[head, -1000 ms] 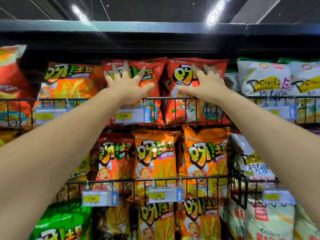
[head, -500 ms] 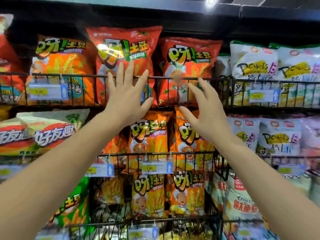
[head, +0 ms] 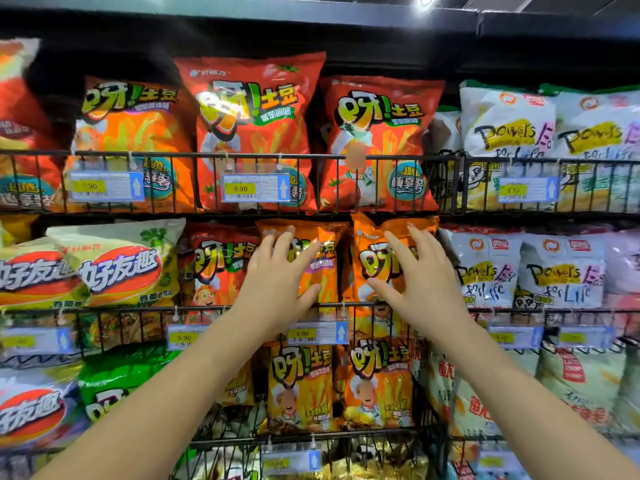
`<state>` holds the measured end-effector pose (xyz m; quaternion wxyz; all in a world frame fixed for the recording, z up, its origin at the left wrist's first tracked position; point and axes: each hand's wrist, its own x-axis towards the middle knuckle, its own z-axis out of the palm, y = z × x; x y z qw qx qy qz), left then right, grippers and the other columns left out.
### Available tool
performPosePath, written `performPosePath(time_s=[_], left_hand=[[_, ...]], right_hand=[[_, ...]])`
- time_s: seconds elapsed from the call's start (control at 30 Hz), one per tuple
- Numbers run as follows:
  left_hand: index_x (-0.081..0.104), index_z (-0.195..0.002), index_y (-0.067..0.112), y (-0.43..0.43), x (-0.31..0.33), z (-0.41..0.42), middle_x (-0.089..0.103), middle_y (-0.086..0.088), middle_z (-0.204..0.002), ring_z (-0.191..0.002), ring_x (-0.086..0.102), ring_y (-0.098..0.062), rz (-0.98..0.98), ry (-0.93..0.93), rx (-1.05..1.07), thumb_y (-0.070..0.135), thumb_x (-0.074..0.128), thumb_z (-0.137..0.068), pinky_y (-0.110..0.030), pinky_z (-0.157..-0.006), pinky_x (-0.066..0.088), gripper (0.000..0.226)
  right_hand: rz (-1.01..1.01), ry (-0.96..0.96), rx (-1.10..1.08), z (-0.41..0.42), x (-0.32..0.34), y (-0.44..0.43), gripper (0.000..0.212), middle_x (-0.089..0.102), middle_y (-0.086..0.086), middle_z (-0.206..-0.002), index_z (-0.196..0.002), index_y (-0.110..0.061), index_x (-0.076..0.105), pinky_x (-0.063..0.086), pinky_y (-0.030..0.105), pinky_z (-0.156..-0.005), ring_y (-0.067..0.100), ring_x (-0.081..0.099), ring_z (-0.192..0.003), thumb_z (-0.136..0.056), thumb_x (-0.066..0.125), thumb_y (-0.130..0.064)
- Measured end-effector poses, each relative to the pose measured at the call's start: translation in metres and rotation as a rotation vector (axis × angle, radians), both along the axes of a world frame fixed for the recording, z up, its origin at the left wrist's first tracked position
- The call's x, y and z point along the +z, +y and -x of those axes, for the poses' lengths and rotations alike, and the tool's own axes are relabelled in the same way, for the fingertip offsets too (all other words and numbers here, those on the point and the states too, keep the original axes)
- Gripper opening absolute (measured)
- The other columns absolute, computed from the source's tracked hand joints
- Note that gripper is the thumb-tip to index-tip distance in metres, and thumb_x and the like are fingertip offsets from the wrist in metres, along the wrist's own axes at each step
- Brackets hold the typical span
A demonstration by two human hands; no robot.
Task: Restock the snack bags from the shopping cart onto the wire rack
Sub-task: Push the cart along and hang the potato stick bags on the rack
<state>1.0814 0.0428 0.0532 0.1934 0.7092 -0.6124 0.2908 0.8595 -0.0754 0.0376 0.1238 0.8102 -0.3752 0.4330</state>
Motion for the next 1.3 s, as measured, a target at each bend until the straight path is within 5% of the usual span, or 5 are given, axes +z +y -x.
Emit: performPosePath(time_s=[0.2, 0.53, 0.87, 1.3], left_hand=[[0.004, -0.163, 0.044, -0.016, 0.001, 0.003, 0.01, -0.014, -0.167, -0.153, 0.007, -0.044, -0.14, 0.156, 0.09, 0.064, 0.048, -0.099, -0.057, -0.117, 0.031, 0.079], [0.011, -0.162, 0.043, -0.025, -0.01, 0.012, 0.003, -0.009, -0.168, -0.156, -0.002, -0.04, -0.039, 0.295, 0.131, 0.058, 0.055, -0.099, -0.051, -0.105, 0.048, 0.079], [0.008, -0.163, 0.041, -0.013, -0.003, 0.014, 0.011, -0.012, -0.169, -0.154, 0.008, -0.046, -0.077, 0.194, 0.16, 0.064, 0.049, -0.098, -0.055, -0.12, 0.027, 0.08], [0.021, -0.162, 0.039, 0.025, -0.052, 0.021, 0.006, -0.008, -0.172, -0.159, 0.0, -0.034, 0.001, 0.192, -0.067, 0.055, 0.056, -0.099, -0.055, -0.126, 0.015, 0.074]], right_hand=[[-0.133, 0.038, 0.043, -0.007, 0.002, -0.012, 0.085, 0.008, 0.009, -0.171, -0.163, -0.039, 0.015, 0.012, 0.051, -0.126, 0.031, -0.002, -0.158, -0.093, 0.058, -0.064], [-0.17, 0.147, -0.048, -0.014, 0.003, -0.01, 0.085, -0.002, 0.007, -0.172, -0.163, -0.042, 0.003, 0.012, 0.054, -0.127, 0.033, -0.008, -0.158, -0.096, 0.047, -0.069], [-0.093, 0.075, -0.038, -0.013, -0.001, -0.007, 0.086, 0.004, 0.01, -0.172, -0.163, -0.037, 0.012, 0.0, 0.049, -0.126, 0.035, -0.004, -0.158, -0.094, 0.052, -0.069], [-0.098, -0.049, 0.055, 0.004, -0.057, 0.03, 0.073, 0.016, 0.006, -0.169, -0.159, -0.03, 0.032, 0.023, 0.051, -0.123, 0.027, 0.01, -0.157, -0.096, 0.063, -0.05]])
